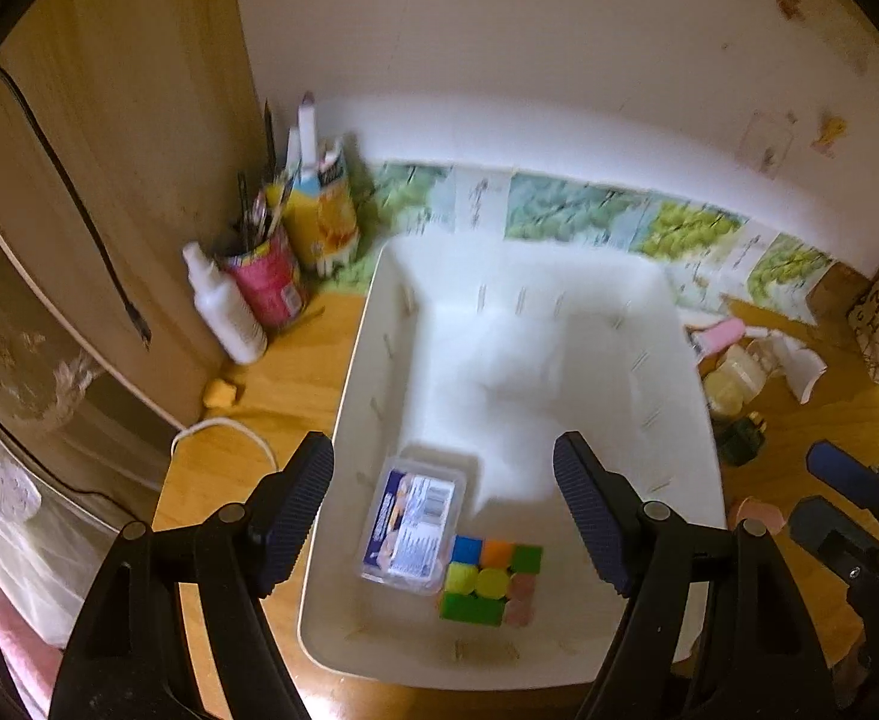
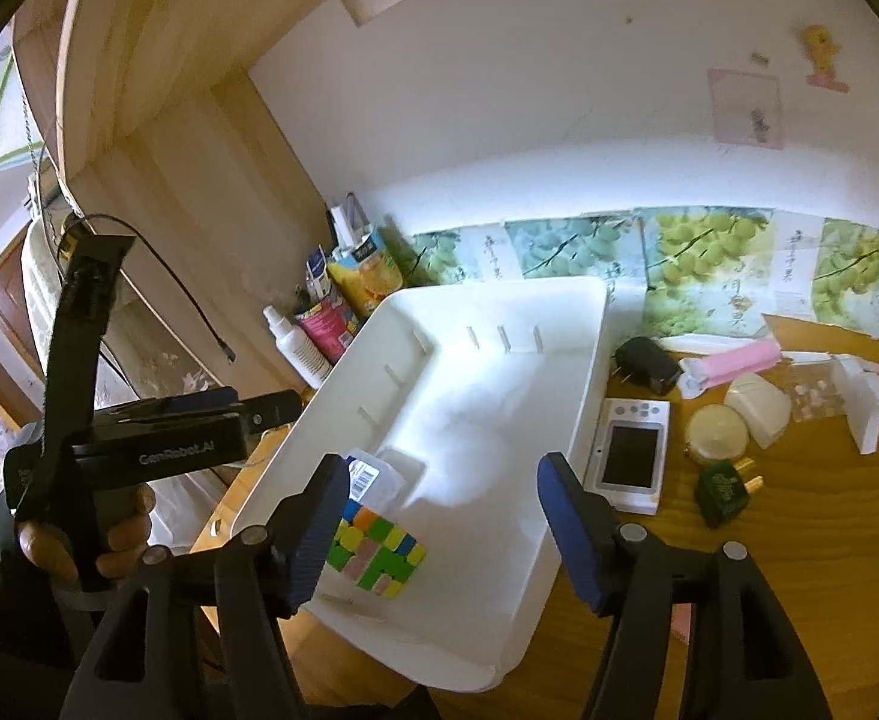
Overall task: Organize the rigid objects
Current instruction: 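Place the box and cube into the white tray, opening both tools, then withdraw both tools from the tray toward the remaining desk items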
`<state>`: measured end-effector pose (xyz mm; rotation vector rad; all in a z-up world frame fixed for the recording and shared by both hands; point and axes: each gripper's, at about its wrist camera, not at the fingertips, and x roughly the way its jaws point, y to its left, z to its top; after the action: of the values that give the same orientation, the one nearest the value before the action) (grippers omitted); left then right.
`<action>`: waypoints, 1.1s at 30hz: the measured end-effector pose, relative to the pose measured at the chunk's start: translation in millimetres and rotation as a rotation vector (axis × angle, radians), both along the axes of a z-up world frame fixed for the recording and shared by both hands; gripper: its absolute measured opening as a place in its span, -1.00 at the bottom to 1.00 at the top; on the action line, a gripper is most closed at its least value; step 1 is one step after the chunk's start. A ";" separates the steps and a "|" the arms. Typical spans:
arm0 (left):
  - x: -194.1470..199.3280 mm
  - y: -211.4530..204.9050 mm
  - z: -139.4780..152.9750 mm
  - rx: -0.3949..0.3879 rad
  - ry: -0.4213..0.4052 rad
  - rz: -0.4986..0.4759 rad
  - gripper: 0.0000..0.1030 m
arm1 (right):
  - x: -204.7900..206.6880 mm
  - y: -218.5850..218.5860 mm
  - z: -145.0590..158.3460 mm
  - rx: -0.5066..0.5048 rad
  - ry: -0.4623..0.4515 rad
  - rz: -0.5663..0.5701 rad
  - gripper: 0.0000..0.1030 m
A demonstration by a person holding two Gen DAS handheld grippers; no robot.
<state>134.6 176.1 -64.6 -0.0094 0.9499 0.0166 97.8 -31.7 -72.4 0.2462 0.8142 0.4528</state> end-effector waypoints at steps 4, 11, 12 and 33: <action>-9.8 -9.7 9.6 -0.033 -0.075 -0.031 0.53 | -11.6 -9.9 2.4 -0.006 -0.038 -0.035 0.36; -20.3 -35.6 20.7 -0.019 -0.122 -0.053 0.53 | -29.2 -38.1 7.3 0.025 -0.083 -0.110 0.45; -22.1 -39.0 21.5 -0.022 -0.127 -0.055 0.53 | -32.4 -43.6 9.3 0.026 -0.097 -0.121 0.45; -43.5 -147.2 38.5 -0.026 -0.118 -0.063 0.53 | -56.7 -150.4 29.8 -0.056 -0.282 -0.161 0.57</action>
<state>91.1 29.0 -26.2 -0.0044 0.8321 -0.0545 41.1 -182.1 -42.6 0.1890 0.5259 0.3038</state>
